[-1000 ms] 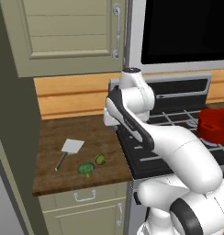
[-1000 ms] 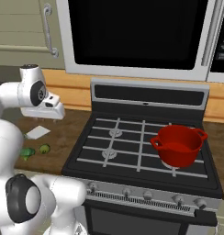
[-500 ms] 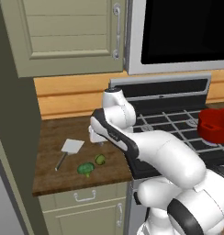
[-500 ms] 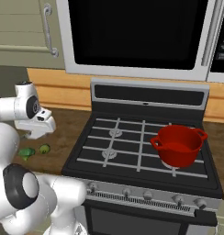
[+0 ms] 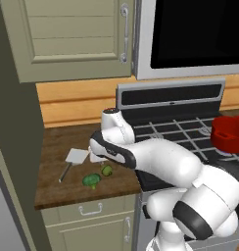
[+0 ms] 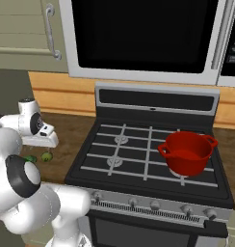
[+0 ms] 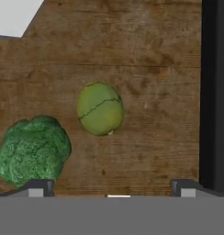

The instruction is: Put the broccoli and lime in the pot. Retrieve the spatula and lightly stir the vegetables in the pot.

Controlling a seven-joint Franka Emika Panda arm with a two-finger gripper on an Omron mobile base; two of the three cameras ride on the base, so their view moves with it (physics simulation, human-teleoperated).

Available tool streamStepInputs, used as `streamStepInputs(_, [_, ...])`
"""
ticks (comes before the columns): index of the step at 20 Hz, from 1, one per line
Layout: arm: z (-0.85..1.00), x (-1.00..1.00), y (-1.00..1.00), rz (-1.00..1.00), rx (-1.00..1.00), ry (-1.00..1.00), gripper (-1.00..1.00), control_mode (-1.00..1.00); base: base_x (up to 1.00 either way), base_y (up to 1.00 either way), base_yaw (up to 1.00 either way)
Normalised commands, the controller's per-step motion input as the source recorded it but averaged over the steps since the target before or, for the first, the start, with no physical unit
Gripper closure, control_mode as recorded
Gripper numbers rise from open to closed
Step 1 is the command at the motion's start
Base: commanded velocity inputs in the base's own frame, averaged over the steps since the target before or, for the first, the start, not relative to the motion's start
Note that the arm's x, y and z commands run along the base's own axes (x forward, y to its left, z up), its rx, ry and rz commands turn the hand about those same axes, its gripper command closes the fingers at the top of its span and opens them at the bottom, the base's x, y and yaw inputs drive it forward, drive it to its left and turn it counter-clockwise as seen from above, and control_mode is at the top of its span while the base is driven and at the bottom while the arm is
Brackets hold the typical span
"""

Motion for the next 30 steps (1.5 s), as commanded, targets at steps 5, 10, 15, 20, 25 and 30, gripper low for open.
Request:
streamStepInputs(5, [-0.47,0.33,0.09,0.0,-0.02,0.04,-1.0,-1.0,0.0,0.0,0.0])
streamStepInputs(10, [-0.42,0.28,0.0,0.0,-0.01,0.05,-1.0,-1.0,0.0,0.0,0.0])
streamStepInputs(15, [-0.35,0.23,0.03,0.0,0.0,0.03,-1.0,-1.0,0.0,0.0,0.0])
streamStepInputs(20, [-0.3,0.07,0.08,0.0,0.0,0.01,-1.0,-1.0,0.0,0.0,0.0])
streamStepInputs(25, [-0.28,0.0,0.02,0.0,0.0,0.0,-1.0,-1.0,0.0,0.0,0.0])
streamStepInputs(30, [-0.06,-0.01,-0.02,0.0,0.0,-0.01,1.0,-1.0,0.0,0.0,0.0])
